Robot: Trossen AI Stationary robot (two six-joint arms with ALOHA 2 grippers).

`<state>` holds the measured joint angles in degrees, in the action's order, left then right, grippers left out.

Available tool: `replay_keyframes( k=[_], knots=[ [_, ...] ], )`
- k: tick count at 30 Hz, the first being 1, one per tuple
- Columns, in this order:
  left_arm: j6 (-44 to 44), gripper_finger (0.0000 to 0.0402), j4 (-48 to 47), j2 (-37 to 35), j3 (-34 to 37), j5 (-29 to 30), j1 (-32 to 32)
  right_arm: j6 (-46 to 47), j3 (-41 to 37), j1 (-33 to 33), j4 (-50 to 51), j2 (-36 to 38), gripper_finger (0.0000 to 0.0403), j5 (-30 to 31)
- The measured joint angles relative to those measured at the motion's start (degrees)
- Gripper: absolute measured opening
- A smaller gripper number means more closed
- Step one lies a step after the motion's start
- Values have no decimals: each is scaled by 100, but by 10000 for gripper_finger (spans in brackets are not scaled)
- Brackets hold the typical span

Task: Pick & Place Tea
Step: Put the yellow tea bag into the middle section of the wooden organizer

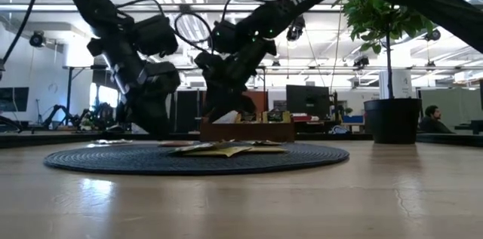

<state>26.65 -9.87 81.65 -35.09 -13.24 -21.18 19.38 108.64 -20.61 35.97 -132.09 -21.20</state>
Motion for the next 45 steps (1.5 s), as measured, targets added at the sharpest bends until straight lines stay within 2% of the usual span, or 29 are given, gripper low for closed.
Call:
replay_keyframes(
  k=[3,6,10,16,20,26,30,39,45],
  knots=[
    [47,125,72,0,188,136,42,19,22,17,-56,-3,129,155],
    [347,125,553,-12,481,134,40,176,30,21,-56,-4,130,164],
    [698,125,1180,-16,835,121,40,853,125,18,-31,-11,127,-213],
    [660,125,1128,-18,1116,229,40,995,238,108,-33,-17,126,-268],
    [628,125,1249,-13,1210,250,40,1287,180,134,-24,-18,127,-287],
    [674,125,1953,-9,1200,265,45,1723,98,238,-80,-24,127,-283],
    [673,125,2004,-9,1213,279,77,1980,25,346,-34,-25,127,-279],
    [850,125,2572,-4,1510,300,196,2184,-303,491,-86,-26,127,21],
    [917,125,2924,2,1576,279,266,2446,-576,512,-707,-31,127,24]
  ],
)
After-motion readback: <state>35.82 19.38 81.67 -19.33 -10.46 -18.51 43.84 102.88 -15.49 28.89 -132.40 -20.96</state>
